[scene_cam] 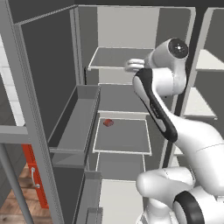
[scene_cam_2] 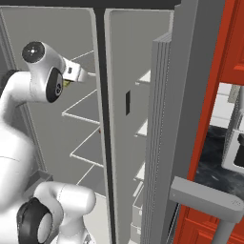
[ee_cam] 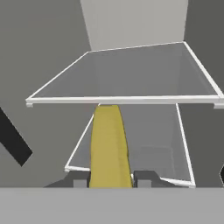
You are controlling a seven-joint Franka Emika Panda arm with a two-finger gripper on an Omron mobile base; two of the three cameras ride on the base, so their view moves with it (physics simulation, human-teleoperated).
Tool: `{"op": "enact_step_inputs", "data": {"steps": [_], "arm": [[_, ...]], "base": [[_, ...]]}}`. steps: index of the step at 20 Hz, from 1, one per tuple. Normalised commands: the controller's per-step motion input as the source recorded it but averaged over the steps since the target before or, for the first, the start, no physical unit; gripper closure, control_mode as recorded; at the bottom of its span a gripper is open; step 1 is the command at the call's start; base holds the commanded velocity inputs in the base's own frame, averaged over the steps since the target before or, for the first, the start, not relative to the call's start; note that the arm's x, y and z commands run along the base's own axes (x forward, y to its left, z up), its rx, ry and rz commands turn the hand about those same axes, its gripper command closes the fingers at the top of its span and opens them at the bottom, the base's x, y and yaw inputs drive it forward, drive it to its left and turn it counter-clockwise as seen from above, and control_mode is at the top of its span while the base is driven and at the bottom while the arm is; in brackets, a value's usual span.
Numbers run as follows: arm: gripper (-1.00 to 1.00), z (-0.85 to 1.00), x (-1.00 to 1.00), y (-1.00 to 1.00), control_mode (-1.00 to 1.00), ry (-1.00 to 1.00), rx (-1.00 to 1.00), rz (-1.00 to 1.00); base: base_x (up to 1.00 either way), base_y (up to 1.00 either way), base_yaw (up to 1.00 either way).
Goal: Retrieve the butter from the fridge and place it on a plate on the dining table. Then retrieve the butter knife by the fridge and place it near the plate.
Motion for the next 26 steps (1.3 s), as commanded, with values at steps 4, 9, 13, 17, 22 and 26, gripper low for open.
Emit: {"op": "enact_step_inputs", "data": {"steps": [4, 9, 13, 17, 22, 26], "arm": [[1.0, -0.11, -0.97, 0.0, -1.0, 0.09, -0.16, 0.01], [1.0, -0.47, -0.67, 0.0, -1.0, 0.15, -0.15, 0.0], [1.0, -0.25, -0.6, -0.02, -1.0, 0.01, 0.02, 0.0], [1.0, -0.33, -0.63, -0.02, -1.0, 0.0, 0.05, 0.0], [1.0, -0.33, -0.53, -0.11, -1.0, 0.01, 0.0, 0.0], [1.0, -0.36, -0.22, -0.33, -1.0, 0.13, 0.0, -0.07]], "base": [[0.0, 0.0, 0.0], [0.0, 0.0, 0.0], [0.0, 0.0, 0.0], [0.0, 0.0, 0.0], [0.0, 0.0, 0.0], [0.0, 0.0, 0.0]]}}
